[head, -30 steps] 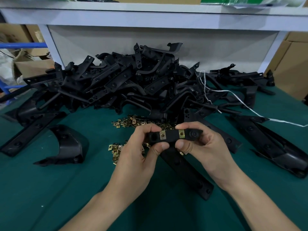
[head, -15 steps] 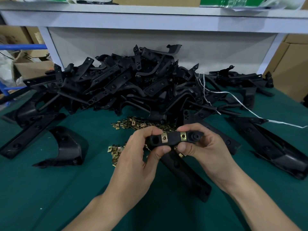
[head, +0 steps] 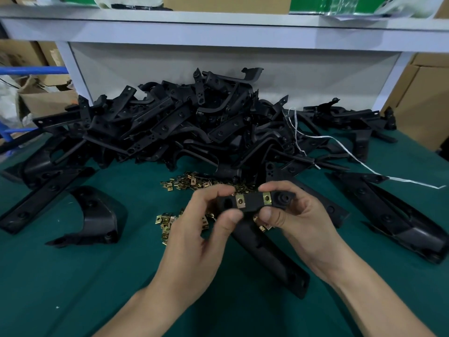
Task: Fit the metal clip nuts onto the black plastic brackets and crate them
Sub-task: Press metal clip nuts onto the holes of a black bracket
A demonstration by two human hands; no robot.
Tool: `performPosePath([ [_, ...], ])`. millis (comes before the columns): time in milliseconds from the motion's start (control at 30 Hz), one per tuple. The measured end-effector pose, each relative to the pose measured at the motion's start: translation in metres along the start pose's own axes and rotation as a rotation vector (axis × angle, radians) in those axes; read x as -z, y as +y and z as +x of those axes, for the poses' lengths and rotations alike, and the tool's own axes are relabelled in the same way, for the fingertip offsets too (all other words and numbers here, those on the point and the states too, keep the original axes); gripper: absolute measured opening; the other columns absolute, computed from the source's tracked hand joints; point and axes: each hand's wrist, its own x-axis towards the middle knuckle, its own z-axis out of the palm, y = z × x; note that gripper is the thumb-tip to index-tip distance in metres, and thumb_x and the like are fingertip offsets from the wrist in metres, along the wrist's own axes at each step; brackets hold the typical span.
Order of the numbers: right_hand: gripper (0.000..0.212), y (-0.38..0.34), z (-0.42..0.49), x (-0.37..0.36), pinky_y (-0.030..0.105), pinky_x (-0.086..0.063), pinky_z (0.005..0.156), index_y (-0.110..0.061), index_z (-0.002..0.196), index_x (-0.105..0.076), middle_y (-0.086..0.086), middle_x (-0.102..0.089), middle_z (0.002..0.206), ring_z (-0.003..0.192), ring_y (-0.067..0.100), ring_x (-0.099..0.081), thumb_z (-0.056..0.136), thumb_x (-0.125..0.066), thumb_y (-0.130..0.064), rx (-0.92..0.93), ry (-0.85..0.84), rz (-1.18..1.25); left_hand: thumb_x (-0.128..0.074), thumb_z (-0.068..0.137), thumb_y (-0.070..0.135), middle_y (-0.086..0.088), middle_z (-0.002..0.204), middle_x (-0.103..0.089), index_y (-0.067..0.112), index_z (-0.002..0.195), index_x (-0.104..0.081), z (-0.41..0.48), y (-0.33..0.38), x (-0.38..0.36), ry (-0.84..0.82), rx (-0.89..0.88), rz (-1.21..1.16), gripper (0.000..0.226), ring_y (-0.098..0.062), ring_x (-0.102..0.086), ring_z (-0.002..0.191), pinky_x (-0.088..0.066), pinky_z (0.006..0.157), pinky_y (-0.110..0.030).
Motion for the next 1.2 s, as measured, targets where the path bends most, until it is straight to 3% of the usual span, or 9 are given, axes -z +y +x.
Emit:
performPosePath([
  [133, 0.048, 0.003, -0.001, 0.002, 0.025, -0.059, 0.067, -0.03, 0.096, -0.079, 0.001, -0.075, 0.085, 0.075, 0.013, -0.073, 0.052, -0.1, -0.031, -0.088, 0.054, 0.451, -0.035, 0.109, 0.04, 0.005, 0.102, -0.07, 0.034, 0.126, -0.056, 0.002, 0.0, -0.002, 0.059, 0.101, -0.204, 0.028, -0.018, -0.066, 0.091, -0.053, 0.079, -0.025],
  [300, 0.076, 0.014, -0.003, -0.008, 0.033, -0.062, 0.079, -0.014, 0.122, -0.07, 0.014, -0.069, 0.113, 0.098, 0.023, -0.069, 0.053, -0.1, -0.022, -0.177, 0.109, 0.633, -0.061, 0.098, 0.012, 0.009, 0.11, -0.065, 0.039, 0.125, -0.054, -0.005, -0.001, -0.012, -0.245, 0.087, -0.16, 0.039, -0.019, -0.063, 0.099, -0.051, 0.082, -0.023],
  [367, 0.087, 0.015, -0.004, -0.009, 0.039, -0.059, 0.088, -0.002, 0.139, -0.05, 0.019, -0.061, 0.122, 0.108, 0.028, -0.061, 0.068, -0.093, -0.026, -0.19, 0.054, 0.648, -0.068, 0.096, 0.018, 0.004, 0.112, -0.06, 0.036, 0.132, -0.052, -0.007, -0.003, -0.014, -0.287, 0.074, -0.151, 0.043, -0.024, -0.06, 0.1, -0.05, 0.082, -0.029],
  [400, 0.073, 0.015, -0.005, -0.01, 0.037, -0.059, 0.083, 0.001, 0.138, -0.048, 0.018, -0.064, 0.117, 0.104, 0.026, -0.064, 0.08, -0.084, -0.026, -0.176, -0.01, 0.65, -0.069, 0.096, 0.023, 0.003, 0.116, -0.057, 0.035, 0.136, -0.05, -0.007, -0.004, -0.014, -0.289, 0.053, -0.146, 0.046, -0.026, -0.059, 0.102, -0.049, 0.083, -0.029],
  [533, 0.026, 0.015, -0.005, -0.015, 0.025, -0.055, 0.074, -0.008, 0.112, -0.066, 0.007, -0.07, 0.095, 0.086, 0.016, -0.069, 0.092, -0.07, -0.024, -0.146, -0.11, 0.51, -0.066, 0.097, 0.033, 0.005, 0.126, -0.051, 0.033, 0.14, -0.051, -0.005, -0.009, -0.012, -0.203, -0.07, -0.127, 0.045, -0.026, -0.057, 0.11, -0.047, 0.087, -0.023],
  [667, 0.03, 0.02, -0.003, -0.022, 0.031, -0.05, 0.086, -0.022, 0.099, -0.073, 0.002, -0.071, 0.096, 0.097, 0.018, -0.066, 0.075, -0.086, -0.035, -0.042, -0.007, 0.092, -0.062, 0.098, 0.036, 0.011, 0.126, -0.05, 0.05, 0.134, -0.052, 0.003, -0.016, -0.007, -0.084, -0.172, 0.01, 0.04, -0.018, -0.056, 0.121, -0.046, 0.095, -0.02],
  [867, 0.031, 0.017, -0.007, -0.019, 0.019, -0.054, 0.08, 0.001, 0.116, -0.065, 0.007, -0.075, 0.109, 0.098, 0.013, -0.071, 0.086, -0.067, 0.008, 0.056, -0.001, -0.056, -0.051, 0.097, 0.038, 0.018, 0.14, -0.042, 0.044, 0.141, -0.042, 0.003, -0.015, -0.004, -0.172, -0.105, 0.244, 0.045, -0.013, -0.047, 0.132, -0.044, 0.105, -0.027],
  [1033, 0.046, 0.02, -0.005, -0.015, 0.028, -0.053, 0.092, -0.019, 0.125, -0.063, 0.005, -0.071, 0.119, 0.112, 0.019, -0.066, 0.082, -0.073, -0.007, 0.04, 0.01, -0.169, -0.045, 0.1, 0.047, 0.019, 0.12, -0.054, 0.038, 0.136, -0.045, 0.002, -0.009, 0.002, -0.201, -0.02, 0.326, 0.037, -0.009, -0.057, 0.108, -0.052, 0.087, -0.036],
  [1200, 0.056, 0.018, -0.003, -0.009, 0.015, -0.051, 0.082, -0.034, 0.122, -0.063, -0.009, -0.072, 0.109, 0.098, 0.005, -0.068, 0.082, -0.077, 0.003, 0.114, 0.06, -0.263, -0.05, 0.089, 0.044, 0.019, 0.111, -0.061, 0.033, 0.124, -0.049, 0.008, -0.01, 0.004, -0.09, 0.052, 0.259, 0.037, 0.002, -0.058, 0.1, -0.046, 0.083, -0.014],
])
